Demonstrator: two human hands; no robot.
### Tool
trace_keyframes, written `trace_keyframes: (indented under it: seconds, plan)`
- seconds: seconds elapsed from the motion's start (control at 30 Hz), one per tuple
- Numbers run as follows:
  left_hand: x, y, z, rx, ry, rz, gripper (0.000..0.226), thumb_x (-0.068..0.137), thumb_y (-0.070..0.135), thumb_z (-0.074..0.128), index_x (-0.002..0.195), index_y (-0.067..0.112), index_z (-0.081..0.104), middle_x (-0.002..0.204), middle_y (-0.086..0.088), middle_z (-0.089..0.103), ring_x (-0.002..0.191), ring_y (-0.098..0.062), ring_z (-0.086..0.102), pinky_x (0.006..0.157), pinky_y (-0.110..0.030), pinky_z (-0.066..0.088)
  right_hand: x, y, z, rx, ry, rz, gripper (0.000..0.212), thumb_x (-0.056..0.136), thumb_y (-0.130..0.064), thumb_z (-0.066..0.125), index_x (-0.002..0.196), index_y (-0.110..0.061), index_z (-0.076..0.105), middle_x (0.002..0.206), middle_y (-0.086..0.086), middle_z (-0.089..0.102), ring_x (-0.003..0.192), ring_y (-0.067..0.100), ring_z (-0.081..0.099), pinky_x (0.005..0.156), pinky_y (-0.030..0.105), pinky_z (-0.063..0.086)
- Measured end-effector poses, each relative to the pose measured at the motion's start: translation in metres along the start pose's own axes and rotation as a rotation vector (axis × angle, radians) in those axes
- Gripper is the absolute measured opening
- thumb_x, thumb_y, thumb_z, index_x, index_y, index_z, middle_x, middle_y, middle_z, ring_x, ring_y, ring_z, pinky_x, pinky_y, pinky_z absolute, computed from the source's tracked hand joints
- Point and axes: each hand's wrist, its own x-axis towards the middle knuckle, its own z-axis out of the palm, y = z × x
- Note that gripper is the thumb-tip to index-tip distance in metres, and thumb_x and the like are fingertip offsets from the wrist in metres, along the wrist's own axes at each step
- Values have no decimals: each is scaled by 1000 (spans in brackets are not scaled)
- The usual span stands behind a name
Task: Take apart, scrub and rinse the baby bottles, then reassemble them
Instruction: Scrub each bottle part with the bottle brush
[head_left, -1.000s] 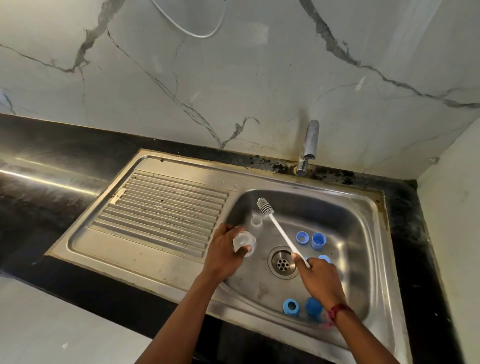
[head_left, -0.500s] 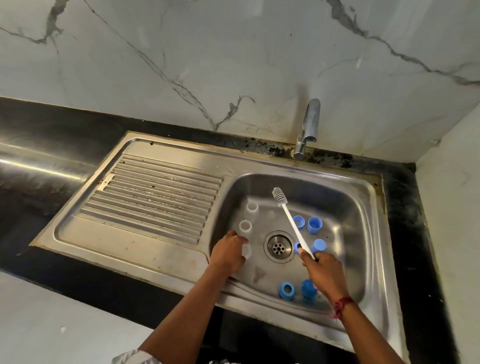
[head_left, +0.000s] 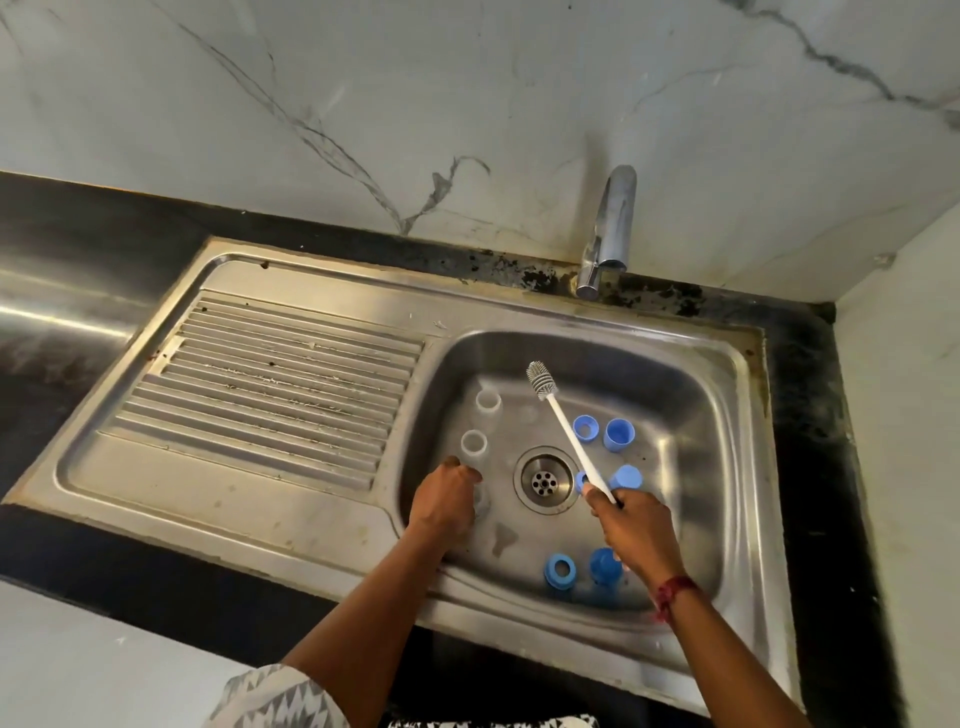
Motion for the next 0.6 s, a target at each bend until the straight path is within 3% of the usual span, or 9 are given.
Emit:
trace_keyframes:
  seconds: [0.6]
  plan:
    - [2, -1, -1, 21, 18, -29, 52, 87, 21, 70, 137, 24, 59, 131, -6, 56, 114, -29, 62, 99, -36, 49, 5, 2, 1, 44, -42, 23, 43, 93, -48, 60, 79, -7, 65, 58, 3, 55, 53, 15, 48, 50, 27, 41]
